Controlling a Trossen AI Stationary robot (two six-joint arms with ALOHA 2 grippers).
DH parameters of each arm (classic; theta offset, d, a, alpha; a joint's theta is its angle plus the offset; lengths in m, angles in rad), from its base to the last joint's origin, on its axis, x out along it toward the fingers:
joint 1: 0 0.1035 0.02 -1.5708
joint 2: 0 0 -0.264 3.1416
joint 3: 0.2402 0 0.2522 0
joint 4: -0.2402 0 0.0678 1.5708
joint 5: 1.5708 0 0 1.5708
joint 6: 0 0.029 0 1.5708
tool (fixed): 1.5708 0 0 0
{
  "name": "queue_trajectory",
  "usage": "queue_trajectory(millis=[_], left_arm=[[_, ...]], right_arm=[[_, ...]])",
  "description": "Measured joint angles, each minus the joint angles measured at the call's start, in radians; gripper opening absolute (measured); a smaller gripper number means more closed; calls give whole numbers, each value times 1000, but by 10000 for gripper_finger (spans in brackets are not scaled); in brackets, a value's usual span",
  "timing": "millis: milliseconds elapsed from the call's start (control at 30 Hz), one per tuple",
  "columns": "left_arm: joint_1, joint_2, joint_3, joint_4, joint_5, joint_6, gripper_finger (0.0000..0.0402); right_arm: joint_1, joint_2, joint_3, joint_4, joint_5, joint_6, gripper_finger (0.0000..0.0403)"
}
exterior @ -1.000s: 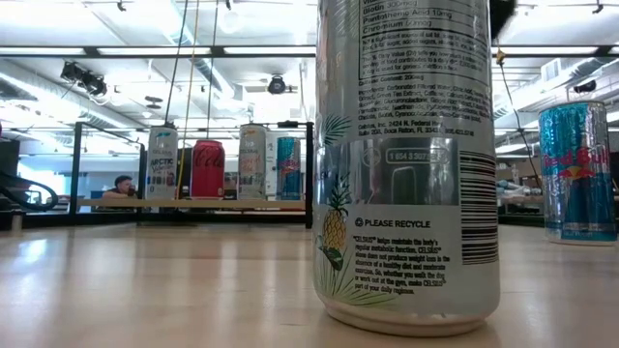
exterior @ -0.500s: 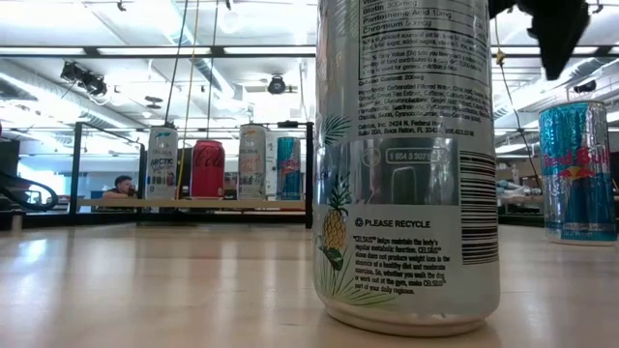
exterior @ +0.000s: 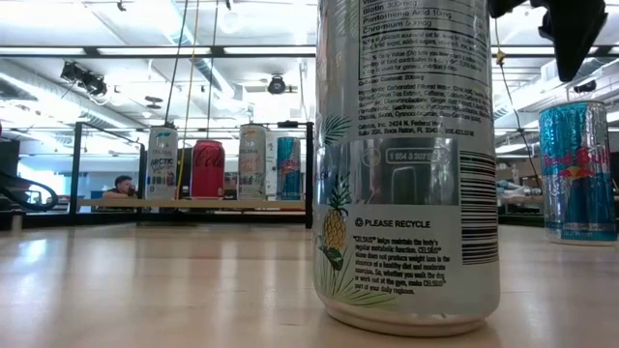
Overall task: Place canned beverage on shelf
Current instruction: Put the blue-white soda can on the shelf aligned with the other blue-white soda can
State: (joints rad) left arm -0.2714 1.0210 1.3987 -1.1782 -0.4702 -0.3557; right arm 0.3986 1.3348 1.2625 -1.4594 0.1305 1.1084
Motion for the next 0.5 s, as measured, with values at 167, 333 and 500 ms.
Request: queue_trajectory(millis=[167, 333, 500], left_arm=[[0, 0, 0, 0, 0, 0, 318], [0, 0, 0, 0, 0, 0, 318], [0, 0, 0, 0, 0, 0, 318]], right_arm=[[2, 0, 0, 4, 99, -9, 297], [-79, 0, 0, 1, 342, -13, 297], [-259, 0, 0, 1, 393, -124, 297]])
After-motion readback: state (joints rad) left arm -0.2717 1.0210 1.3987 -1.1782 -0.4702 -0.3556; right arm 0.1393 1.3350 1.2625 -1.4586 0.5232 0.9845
